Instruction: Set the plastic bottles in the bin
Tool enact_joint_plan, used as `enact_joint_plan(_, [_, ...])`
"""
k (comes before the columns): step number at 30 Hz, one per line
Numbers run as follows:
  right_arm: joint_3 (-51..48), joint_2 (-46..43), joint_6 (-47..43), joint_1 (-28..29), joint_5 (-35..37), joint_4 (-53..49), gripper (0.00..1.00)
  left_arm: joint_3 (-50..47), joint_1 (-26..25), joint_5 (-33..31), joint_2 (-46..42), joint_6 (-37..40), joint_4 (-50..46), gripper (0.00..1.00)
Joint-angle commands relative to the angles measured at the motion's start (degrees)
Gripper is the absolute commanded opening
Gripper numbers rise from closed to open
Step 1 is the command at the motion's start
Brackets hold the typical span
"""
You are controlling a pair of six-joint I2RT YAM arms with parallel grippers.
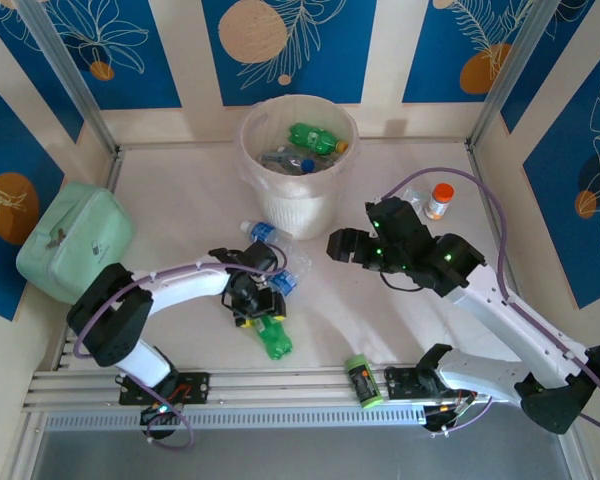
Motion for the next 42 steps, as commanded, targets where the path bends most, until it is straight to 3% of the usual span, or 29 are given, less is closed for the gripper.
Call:
enact_joint_plan(1, [-0.4, -0.9, 0.2, -0.5, -0.1, -0.4, 0.8, 1.5, -0.6, -0.9, -2.7, -0.5, -2.3, 0.66])
enact_joint_plan(8, [0.1, -1.0, 0.0, -1.1, 0.1, -0.6, 0.8, 1.8, -0.7, -0.7, -6.4, -0.7, -4.4, 0.63])
enact_joint_plan(17, [-1.4, -2.2, 2.4, -3.3, 1.3, -0.4, 0.79, 4.0, -0.7, -2.7, -17.6, 3.2, -5.3, 0.6])
enact_joint_plan(24, [-3.8, -3.6, 3.7, -6.1, -0.9, 0.7, 0.78, 17.1, -0.6, -4.1, -21.4, 9.9, -7.4, 0.6])
enact_joint_plan(31, [-4.8, -4.8, 4.4, -6.1, -1.0, 0.9, 0.78, 34.9, 0.6, -6.1, -14.8, 15.2, -8.7, 0.61])
enact_joint_plan(42, [-5.3, -5.7, 5.3, -4.6, -1.5, 1.3, 0.78, 55.5, 5.5, -2.0, 0.0, 10.8, 1.8, 0.59])
